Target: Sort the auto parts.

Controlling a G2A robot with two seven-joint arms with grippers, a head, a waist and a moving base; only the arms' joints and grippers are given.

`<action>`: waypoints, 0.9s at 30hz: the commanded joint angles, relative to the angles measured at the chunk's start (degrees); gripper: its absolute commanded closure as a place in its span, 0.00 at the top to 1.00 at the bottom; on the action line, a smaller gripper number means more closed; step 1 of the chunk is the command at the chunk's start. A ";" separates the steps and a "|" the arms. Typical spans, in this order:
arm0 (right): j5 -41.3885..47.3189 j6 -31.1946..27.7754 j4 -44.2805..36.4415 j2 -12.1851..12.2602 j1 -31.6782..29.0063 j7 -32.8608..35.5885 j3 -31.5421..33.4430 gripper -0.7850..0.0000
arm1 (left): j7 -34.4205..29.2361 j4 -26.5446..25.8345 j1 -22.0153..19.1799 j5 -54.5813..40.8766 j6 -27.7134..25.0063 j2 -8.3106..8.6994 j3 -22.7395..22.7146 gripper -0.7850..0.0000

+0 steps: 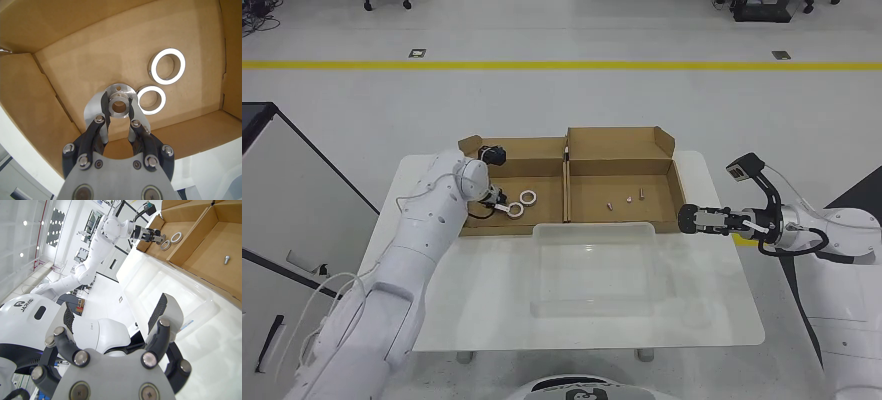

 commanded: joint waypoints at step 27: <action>0.00 0.00 0.00 0.00 0.00 0.00 0.00 1.00 | 0.57 2.33 -2.55 -5.89 -5.40 -0.65 0.44 1.00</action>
